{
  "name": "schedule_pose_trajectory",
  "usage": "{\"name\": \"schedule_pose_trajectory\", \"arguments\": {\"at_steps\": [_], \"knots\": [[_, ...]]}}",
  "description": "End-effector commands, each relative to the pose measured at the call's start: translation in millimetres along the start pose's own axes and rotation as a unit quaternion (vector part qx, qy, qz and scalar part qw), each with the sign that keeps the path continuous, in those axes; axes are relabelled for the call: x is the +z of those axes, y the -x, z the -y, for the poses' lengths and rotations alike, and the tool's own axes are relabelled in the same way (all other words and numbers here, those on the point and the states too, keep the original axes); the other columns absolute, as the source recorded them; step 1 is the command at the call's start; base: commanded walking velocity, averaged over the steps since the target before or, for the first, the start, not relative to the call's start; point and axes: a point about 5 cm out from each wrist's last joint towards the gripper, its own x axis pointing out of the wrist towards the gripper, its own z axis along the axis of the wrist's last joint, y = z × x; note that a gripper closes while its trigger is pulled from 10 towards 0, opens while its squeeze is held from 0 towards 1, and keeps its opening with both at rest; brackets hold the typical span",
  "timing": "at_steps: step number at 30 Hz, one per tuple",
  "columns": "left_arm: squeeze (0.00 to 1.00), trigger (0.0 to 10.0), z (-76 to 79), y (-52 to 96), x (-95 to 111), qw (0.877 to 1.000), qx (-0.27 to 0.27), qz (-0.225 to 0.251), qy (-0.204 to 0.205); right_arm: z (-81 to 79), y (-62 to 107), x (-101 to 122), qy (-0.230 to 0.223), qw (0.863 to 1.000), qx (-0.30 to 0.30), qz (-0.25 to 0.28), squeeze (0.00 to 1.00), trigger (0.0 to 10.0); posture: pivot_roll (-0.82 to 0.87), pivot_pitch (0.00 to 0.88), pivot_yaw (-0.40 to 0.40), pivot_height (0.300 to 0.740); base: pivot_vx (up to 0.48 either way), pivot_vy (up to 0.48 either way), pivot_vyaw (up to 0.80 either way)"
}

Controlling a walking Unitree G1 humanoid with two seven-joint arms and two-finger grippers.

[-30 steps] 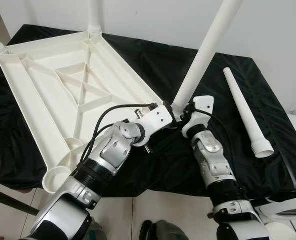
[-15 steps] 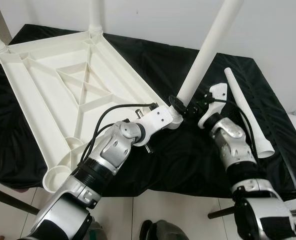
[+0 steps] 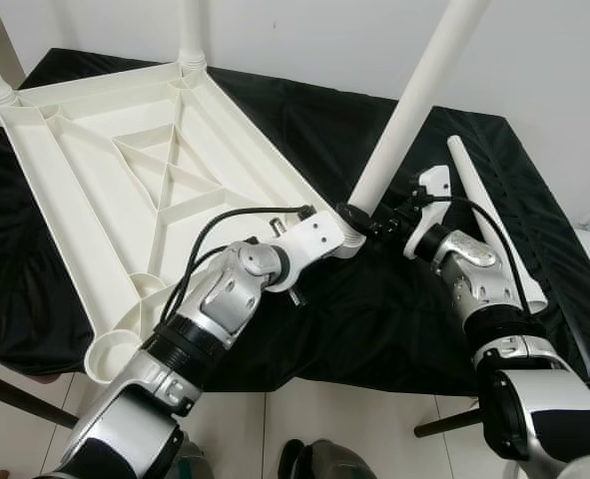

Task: Building children table

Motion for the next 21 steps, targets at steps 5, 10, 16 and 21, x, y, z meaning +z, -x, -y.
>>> {"name": "schedule_pose_trajectory", "arguments": {"at_steps": [5,10,16,21], "knots": [[0.00,10.0,3.5,-2.3,12.6,0.999,-0.011,0.020,-0.024,5.0,6.6,-1.0,-0.003,1.000,0.002,0.002,0.00,0.0,0.08,0.019,-0.114,0.740,0.000,0.000,0.00],[0.00,10.0,4.0,-2.5,12.7,0.999,-0.012,0.021,-0.025,3.4,6.9,-1.5,-0.007,1.000,0.013,0.009,0.00,0.0,0.08,0.015,-0.113,0.740,0.000,0.000,0.00],[0.00,10.0,5.3,-2.8,13.1,0.999,-0.014,0.022,-0.026,-3.9,6.0,-1.0,-0.027,0.999,0.026,0.033,0.00,1.8,0.08,0.014,-0.114,0.740,0.000,0.000,0.00],[0.00,10.0,7.8,-3.7,13.9,0.999,-0.017,0.023,-0.027,-27.1,-8.0,2.9,-0.056,0.995,-0.006,0.082,0.00,10.0,0.08,0.011,-0.119,0.740,0.000,0.000,0.00]]}}
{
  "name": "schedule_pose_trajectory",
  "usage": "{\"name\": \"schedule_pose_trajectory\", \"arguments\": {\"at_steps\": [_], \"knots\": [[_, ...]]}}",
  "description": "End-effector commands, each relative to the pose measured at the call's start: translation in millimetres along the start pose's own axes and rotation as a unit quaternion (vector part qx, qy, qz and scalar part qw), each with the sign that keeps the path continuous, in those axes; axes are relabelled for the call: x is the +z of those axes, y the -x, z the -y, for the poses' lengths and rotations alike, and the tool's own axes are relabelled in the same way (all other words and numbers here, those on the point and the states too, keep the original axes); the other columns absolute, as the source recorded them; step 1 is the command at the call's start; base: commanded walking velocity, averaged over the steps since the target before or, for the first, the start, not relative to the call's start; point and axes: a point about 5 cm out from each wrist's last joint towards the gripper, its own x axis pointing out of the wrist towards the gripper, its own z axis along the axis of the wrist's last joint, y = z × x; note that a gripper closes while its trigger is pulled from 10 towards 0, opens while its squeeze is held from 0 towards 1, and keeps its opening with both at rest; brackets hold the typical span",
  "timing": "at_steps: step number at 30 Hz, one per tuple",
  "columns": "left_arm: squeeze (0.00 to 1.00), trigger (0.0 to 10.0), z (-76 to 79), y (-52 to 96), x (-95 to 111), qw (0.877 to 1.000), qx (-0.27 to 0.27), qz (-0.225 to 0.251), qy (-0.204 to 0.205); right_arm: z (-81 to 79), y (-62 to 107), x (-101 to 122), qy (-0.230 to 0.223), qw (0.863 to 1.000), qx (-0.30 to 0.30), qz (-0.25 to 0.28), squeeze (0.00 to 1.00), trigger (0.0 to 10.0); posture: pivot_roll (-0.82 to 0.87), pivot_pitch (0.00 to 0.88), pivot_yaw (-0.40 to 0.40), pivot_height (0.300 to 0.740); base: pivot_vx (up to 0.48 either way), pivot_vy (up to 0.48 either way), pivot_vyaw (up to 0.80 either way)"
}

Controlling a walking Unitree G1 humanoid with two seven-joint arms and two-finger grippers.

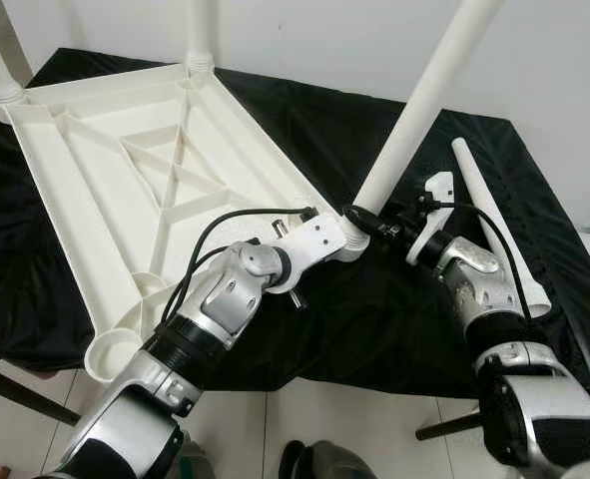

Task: Building children table

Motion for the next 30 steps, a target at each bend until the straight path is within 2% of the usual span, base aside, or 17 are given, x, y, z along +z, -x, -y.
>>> {"name": "schedule_pose_trajectory", "arguments": {"at_steps": [1,6,10,14,16,19,21,25,30], "knots": [[0.00,10.0,5.3,-3.4,13.0,0.999,-0.005,0.022,-0.023,-13.7,-13.5,9.6,-0.016,0.999,0.017,0.044,0.00,10.0,0.08,0.011,-0.119,0.740,0.000,0.000,0.00],[0.00,10.0,6.9,-3.7,13.8,0.999,-0.008,0.023,-0.024,-26.8,-25.7,8.7,-0.020,0.997,-0.037,0.059,0.00,10.0,0.08,0.013,-0.118,0.740,0.000,0.000,0.00],[0.00,10.0,7.1,-3.6,13.5,0.999,-0.009,0.023,-0.024,-30.7,-29.3,8.4,-0.021,0.997,-0.052,0.060,0.00,10.0,0.08,0.013,-0.118,0.740,0.000,0.000,0.00],[0.00,10.0,7.5,-3.2,12.2,0.999,-0.009,0.021,-0.023,-43.1,-41.2,11.8,-0.038,0.990,-0.111,0.082,0.00,10.0,0.09,0.024,-0.124,0.740,0.000,0.000,0.00],[0.00,10.0,7.5,-3.2,12.2,0.999,-0.009,0.021,-0.023,-43.1,-41.2,11.8,-0.038,0.990,-0.111,0.082,0.00,10.0,0.09,0.024,-0.124,0.740,0.000,0.000,0.00],[0.00,10.0,6.5,-2.3,11.6,1.000,-0.007,0.020,-0.022,-50.8,-52.4,16.5,-0.072,0.975,-0.188,0.092,0.00,10.0,0.09,0.027,-0.125,0.740,0.000,0.000,0.00],[0.00,10.0,6.1,-2.2,11.3,1.000,-0.007,0.019,-0.022,-53.0,-54.3,17.6,-0.076,0.971,-0.209,0.091,0.00,10.0,0.09,0.027,-0.125,0.740,0.000,0.000,0.00],[0.00,10.0,5.8,-1.9,9.3,1.000,-0.006,0.015,-0.023,-61.0,-59.7,19.0,-0.062,0.959,-0.265,0.079,0.00,10.0,0.09,0.031,-0.120,0.740,0.000,0.000,0.00],[0.00,10.0,6.1,-2.2,8.3,1.000,-0.006,0.013,-0.024,-68.0,-62.9,22.8,-0.044,0.949,-0.300,0.083,0.00,10.0,0.08,0.034,-0.118,0.740,0.000,0.000,0.00]]}}
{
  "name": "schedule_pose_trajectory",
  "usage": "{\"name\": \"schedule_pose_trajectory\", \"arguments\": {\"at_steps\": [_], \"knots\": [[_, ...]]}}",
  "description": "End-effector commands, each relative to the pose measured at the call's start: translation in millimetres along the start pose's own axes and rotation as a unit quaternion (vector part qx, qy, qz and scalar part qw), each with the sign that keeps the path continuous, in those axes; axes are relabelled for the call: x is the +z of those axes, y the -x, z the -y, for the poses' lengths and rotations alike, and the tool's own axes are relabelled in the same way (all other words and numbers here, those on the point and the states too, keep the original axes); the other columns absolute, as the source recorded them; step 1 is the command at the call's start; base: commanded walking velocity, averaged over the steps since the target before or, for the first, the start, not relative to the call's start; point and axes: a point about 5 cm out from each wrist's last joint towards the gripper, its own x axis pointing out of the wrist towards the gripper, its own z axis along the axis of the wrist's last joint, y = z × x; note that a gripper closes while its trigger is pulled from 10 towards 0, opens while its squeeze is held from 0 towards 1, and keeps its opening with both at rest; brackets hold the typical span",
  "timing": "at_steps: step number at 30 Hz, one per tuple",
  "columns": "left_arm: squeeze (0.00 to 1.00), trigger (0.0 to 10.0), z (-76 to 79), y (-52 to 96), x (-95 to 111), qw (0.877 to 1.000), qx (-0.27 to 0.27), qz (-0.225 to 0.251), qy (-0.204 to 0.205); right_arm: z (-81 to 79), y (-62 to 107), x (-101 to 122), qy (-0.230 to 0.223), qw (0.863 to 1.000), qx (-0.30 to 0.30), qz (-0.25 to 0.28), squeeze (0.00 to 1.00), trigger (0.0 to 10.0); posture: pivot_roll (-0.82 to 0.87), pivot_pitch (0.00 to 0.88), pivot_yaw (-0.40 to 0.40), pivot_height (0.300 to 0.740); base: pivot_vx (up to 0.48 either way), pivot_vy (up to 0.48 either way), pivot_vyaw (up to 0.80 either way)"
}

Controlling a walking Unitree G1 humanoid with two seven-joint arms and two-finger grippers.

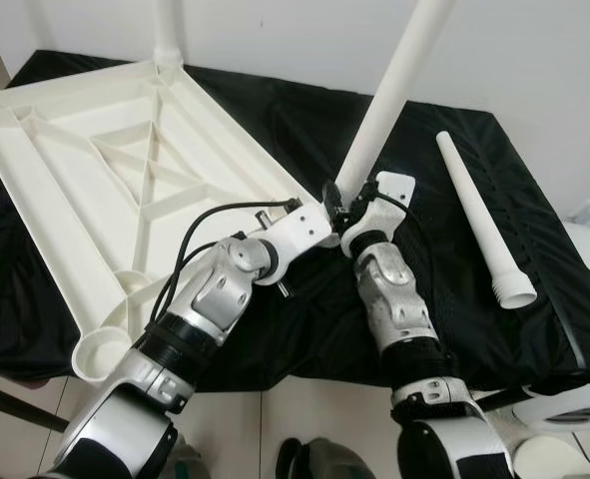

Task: Building children table

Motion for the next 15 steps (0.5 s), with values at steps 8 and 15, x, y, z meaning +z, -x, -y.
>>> {"name": "schedule_pose_trajectory", "arguments": {"at_steps": [8,15], "knots": [[0.00,10.0,17.0,-6.0,12.8,0.999,-0.038,0.022,-0.025,-19.4,-2.7,17.5,-0.029,0.999,-0.011,0.030,0.00,10.0,0.08,0.033,-0.117,0.740,0.000,0.000,0.00],[0.00,10.0,16.6,-5.8,12.9,0.999,-0.037,0.022,-0.026,-12.7,-1.1,14.9,-0.017,0.999,-0.030,0.018,0.27,10.0,0.08,0.032,-0.116,0.740,0.000,0.000,0.00]]}}
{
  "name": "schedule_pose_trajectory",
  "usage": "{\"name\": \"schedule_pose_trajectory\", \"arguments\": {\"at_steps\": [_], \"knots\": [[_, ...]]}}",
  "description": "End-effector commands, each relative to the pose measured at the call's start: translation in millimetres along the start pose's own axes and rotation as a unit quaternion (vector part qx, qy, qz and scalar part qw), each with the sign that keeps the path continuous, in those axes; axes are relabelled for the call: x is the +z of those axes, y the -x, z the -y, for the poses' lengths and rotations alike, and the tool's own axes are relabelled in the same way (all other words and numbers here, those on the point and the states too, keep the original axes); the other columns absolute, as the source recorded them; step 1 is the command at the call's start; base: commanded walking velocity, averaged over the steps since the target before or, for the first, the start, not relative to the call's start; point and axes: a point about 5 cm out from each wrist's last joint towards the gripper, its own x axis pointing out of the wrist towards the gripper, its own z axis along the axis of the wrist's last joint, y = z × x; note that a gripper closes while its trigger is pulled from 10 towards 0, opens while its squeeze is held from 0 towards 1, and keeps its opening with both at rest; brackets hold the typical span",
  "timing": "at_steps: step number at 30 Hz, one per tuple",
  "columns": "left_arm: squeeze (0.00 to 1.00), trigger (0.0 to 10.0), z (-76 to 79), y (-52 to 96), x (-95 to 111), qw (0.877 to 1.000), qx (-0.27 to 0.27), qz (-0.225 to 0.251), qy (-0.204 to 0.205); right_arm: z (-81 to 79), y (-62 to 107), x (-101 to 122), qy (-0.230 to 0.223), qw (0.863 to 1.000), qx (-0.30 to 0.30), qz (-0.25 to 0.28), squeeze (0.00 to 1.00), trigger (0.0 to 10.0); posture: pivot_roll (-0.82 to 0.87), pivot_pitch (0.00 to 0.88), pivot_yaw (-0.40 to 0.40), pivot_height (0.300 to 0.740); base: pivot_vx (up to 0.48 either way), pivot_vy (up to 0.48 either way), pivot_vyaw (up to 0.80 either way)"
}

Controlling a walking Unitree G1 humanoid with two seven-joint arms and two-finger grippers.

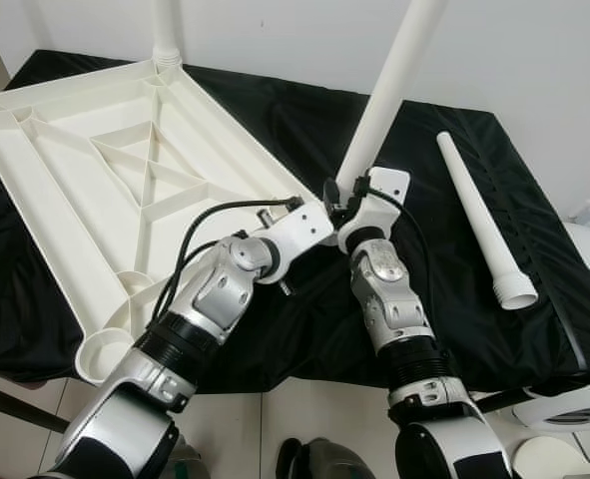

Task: Building children table

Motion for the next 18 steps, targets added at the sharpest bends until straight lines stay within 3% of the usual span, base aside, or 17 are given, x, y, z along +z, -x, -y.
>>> {"name": "schedule_pose_trajectory", "arguments": {"at_steps": [1,16,17,18], "knots": [[0.00,10.0,16.5,-5.7,11.0,0.999,-0.037,0.020,-0.025,-8.7,0.2,8.5,-0.028,0.999,-0.011,0.018,1.00,10.0,0.08,0.032,-0.116,0.740,0.000,0.000,0.00],[0.00,10.0,15.7,-6.3,11.6,0.999,-0.033,0.020,-0.023,24.4,1.1,5.0,-0.007,1.000,-0.003,0.014,1.00,10.0,0.07,0.032,-0.125,0.740,0.000,0.000,0.00],[0.00,10.0,15.6,-6.3,11.8,0.999,-0.033,0.021,-0.022,30.1,1.0,4.9,-0.003,1.000,0.014,0.013,0.79,10.0,0.08,0.031,-0.126,0.740,0.000,0.000,0.00],[0.00,10.0,15.6,-6.3,11.8,0.999,-0.033,0.021,-0.022,30.1,1.0,4.9,-0.003,1.000,0.014,0.013,0.79,10.0,0.08,0.031,-0.126,0.740,0.000,0.000,0.00]]}}
